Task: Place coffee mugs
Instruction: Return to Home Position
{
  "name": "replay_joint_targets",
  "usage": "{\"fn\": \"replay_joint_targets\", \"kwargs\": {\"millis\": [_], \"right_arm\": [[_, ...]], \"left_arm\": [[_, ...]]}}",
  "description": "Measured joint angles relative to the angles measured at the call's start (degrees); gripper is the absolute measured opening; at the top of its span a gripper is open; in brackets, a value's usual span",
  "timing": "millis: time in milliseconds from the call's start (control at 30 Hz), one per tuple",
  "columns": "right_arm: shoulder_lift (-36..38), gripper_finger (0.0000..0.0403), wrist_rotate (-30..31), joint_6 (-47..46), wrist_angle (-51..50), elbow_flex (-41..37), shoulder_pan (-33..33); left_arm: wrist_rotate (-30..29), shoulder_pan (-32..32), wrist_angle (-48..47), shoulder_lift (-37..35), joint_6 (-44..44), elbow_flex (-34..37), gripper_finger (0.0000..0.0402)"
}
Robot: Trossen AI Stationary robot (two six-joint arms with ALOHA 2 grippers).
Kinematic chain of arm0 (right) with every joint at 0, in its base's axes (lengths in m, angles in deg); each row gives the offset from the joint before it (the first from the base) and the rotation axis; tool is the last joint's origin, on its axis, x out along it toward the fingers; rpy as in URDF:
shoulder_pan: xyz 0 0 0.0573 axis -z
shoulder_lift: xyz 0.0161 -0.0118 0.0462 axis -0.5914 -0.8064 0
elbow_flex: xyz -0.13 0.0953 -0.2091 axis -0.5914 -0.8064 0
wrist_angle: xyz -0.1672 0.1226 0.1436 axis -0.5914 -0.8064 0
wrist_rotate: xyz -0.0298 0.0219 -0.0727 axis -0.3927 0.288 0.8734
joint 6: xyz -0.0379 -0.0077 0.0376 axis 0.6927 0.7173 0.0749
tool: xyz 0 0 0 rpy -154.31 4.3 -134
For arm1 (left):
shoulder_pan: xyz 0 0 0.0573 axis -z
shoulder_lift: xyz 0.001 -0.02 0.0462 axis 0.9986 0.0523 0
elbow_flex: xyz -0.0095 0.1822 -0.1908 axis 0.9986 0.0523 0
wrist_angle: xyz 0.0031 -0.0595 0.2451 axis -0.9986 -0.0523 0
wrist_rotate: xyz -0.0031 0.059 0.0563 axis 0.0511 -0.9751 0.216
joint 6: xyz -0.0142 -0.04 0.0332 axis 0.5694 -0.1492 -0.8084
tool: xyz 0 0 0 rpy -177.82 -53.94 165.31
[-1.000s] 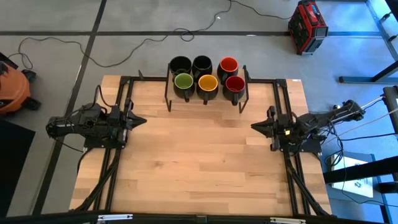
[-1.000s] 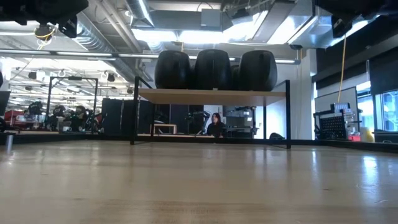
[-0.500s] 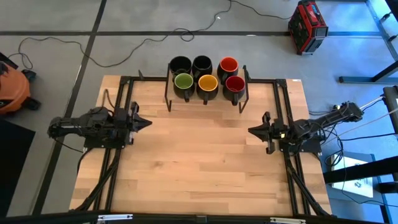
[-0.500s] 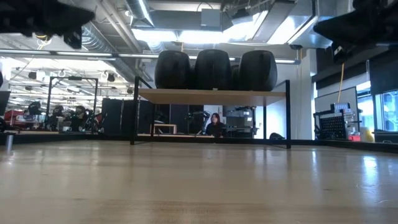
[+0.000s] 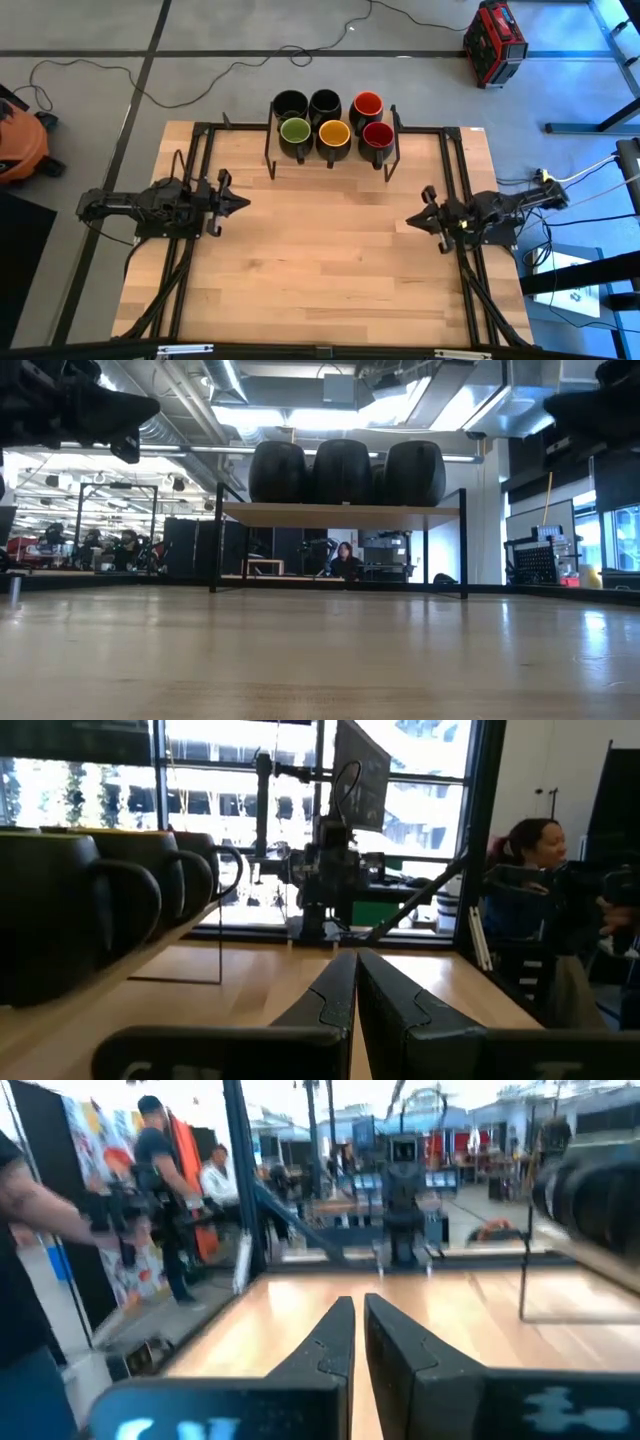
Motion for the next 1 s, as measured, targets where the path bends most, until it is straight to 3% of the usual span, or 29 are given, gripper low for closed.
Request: {"fn": "replay_joint_targets", "kwargs": {"millis": [200, 533, 900, 1000], "right_arm": [[-0.2, 0.0019, -8.6, -0.4, -2.3, 0.0, 8.4], [-0.3, 0.0019, -14.5, -0.1, -3.9, 0.0, 22.0], [-0.3, 0.0019, -13.1, -0.8, -4.2, 0.0, 23.6], [-0.3, 0.0019, -11.7, -0.8, -4.5, 0.0, 23.6]], "left_arm": [[-0.7, -0.1, 0.2, 0.0, 0.2, 0.5, 0.0007], [-1.3, -0.1, -0.1, 0.0, 0.8, 0.6, 0.0007], [-1.3, -0.1, -2.8, 0.0, 2.9, 0.6, 0.0007], [-3.8, -0.1, -3.9, 0.0, 3.2, 0.6, 0.0007]]}}
